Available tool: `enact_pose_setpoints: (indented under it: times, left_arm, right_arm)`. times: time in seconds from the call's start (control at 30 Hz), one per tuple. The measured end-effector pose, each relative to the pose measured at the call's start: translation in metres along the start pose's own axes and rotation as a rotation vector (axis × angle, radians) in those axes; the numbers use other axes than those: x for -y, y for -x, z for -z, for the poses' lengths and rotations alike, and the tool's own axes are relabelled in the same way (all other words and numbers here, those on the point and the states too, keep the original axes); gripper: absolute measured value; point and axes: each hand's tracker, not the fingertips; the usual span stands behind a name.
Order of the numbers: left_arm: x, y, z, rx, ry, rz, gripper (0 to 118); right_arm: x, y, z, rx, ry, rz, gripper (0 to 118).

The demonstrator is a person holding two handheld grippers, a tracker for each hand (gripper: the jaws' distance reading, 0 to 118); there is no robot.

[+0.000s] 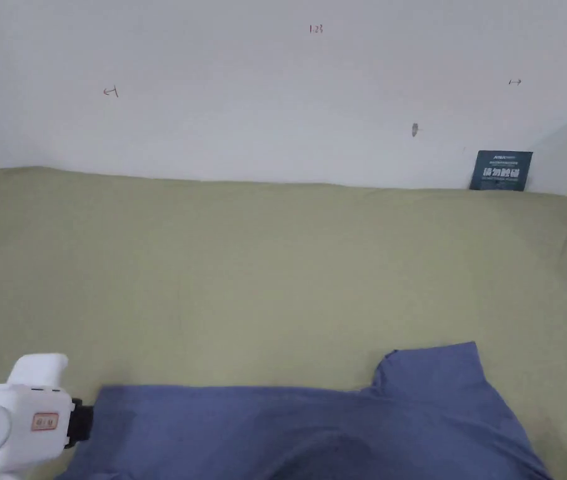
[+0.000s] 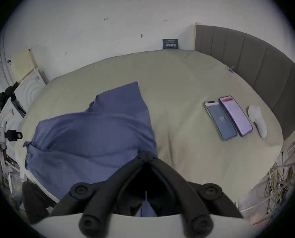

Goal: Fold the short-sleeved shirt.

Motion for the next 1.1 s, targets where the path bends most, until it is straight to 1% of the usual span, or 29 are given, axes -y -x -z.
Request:
enact_pose_setpoints:
  times: [0.03,0.07,0.1,0.13,0.17,0.23,0.3,0.37,0.4,0.43,0.47,0.5,0.53,0.57,0.6,0.63,0.67,0.7,0.77,0.8,0.83,0.87,0.93,0.97,1.0,1.03,1.07,1.1]
  left_arm:
    - [-0.01,-0.002,0.013,-0.002,0.002,0.012,15]
    - [-0.019,-0.002,0.025,-0.008,0.007,0.015,42]
    - [-0.028,-0.002,0.039,-0.013,0.017,0.017,90]
    - [-0.033,-0.006,0.056,-0.027,0.05,0.02,112]
    - [-0.037,-0.006,0.07,-0.055,0.084,0.032,113]
    - [-0.042,-0.005,0.094,-0.109,0.084,0.052,113]
    - [-0.041,-0.009,0.114,-0.152,0.13,0.071,114]
    - [-0.039,-0.008,0.124,-0.158,0.179,0.088,112]
    - [-0.038,-0.01,0.122,-0.142,0.172,0.084,111]
    - [-0.039,-0.01,0.115,-0.11,0.161,0.065,106]
    - [-0.04,-0.011,0.108,-0.064,0.166,0.044,94]
    - [-0.041,-0.013,0.103,-0.079,0.159,0.06,73]
    - [-0.04,-0.015,0.096,-0.069,0.141,0.113,50]
    - [-0.039,-0.014,0.095,-0.012,0.162,0.119,14]
    - [-0.038,-0.014,0.093,-0.027,0.165,0.108,6]
    - [-0.038,-0.015,0.092,-0.033,0.168,0.107,6]
    - [-0.038,-0.013,0.093,-0.027,0.168,0.105,6]
    - [-0.038,-0.013,0.094,-0.028,0.168,0.106,6]
    - [-0.039,-0.014,0.095,-0.026,0.17,0.089,6]
    - [-0.039,-0.01,0.099,-0.023,0.176,0.078,6]
    - [-0.039,-0.01,0.099,-0.022,0.174,0.075,6]
    - [-0.039,-0.01,0.099,-0.021,0.171,0.072,6]
    - [-0.038,-0.01,0.101,-0.022,0.17,0.07,6]
    - [-0.037,-0.01,0.101,-0.023,0.168,0.07,6]
    - [-0.037,-0.011,0.1,-0.025,0.165,0.07,6]
    - [-0.037,-0.011,0.099,-0.026,0.161,0.07,6]
    - [-0.036,-0.011,0.099,-0.026,0.158,0.071,6]
    - [-0.035,-0.01,0.096,-0.027,0.148,0.071,6]
  right_arm:
    - [-0.003,0.001,0.009,0.005,0.009,-0.015,0]
    - [-0.011,-0.002,0.014,0.005,0.014,-0.019,0]
    - [-0.014,-0.002,0.022,0.004,0.018,-0.021,0]
    - [-0.016,-0.001,0.03,0.007,0.024,-0.02,0]
    - [-0.017,-0.001,0.038,0.01,0.031,-0.018,0]
    - [-0.024,0.004,0.044,0.011,0.045,-0.022,0]
    - [-0.024,0.006,0.055,0.014,0.06,-0.036,0]
    - [-0.028,-0.002,0.069,0.019,0.07,-0.04,0]
    - [-0.03,-0.002,0.074,0.022,0.076,-0.041,0]
    - [-0.032,-0.002,0.077,0.022,0.077,-0.046,0]
    - [-0.038,-0.002,0.079,0.023,0.078,-0.056,0]
    - [-0.042,-0.001,0.082,0.024,0.082,-0.071,0]
    - [-0.047,0.0,0.087,0.026,0.084,-0.082,0]
    - [-0.051,0.001,0.09,0.026,0.083,-0.085,0]
    - [-0.059,0.002,0.094,0.02,0.083,-0.088,0]
    - [-0.064,0.003,0.098,0.018,0.082,-0.088,0]
    - [-0.068,0.004,0.104,0.018,0.082,-0.085,3]
    - [-0.072,0.003,0.111,0.016,0.093,-0.082,30]
    - [-0.079,0.005,0.127,0.022,0.164,-0.074,100]
    - [-0.08,0.005,0.137,0.025,0.197,-0.073,117]
    - [-0.079,0.005,0.141,0.038,0.165,-0.068,116]
    - [-0.08,0.008,0.146,0.066,0.219,-0.085,116]
    - [-0.079,0.007,0.156,0.067,0.249,-0.107,115]
    - [-0.078,0.006,0.159,0.087,0.255,-0.116,109]
    - [-0.078,0.007,0.165,0.09,0.253,-0.117,84]
    - [-0.078,0.005,0.162,0.065,0.237,-0.11,73]
    - [-0.078,0.004,0.158,0.013,0.219,-0.078,61]
    - [-0.079,0.005,0.149,0.044,0.206,-0.07,11]
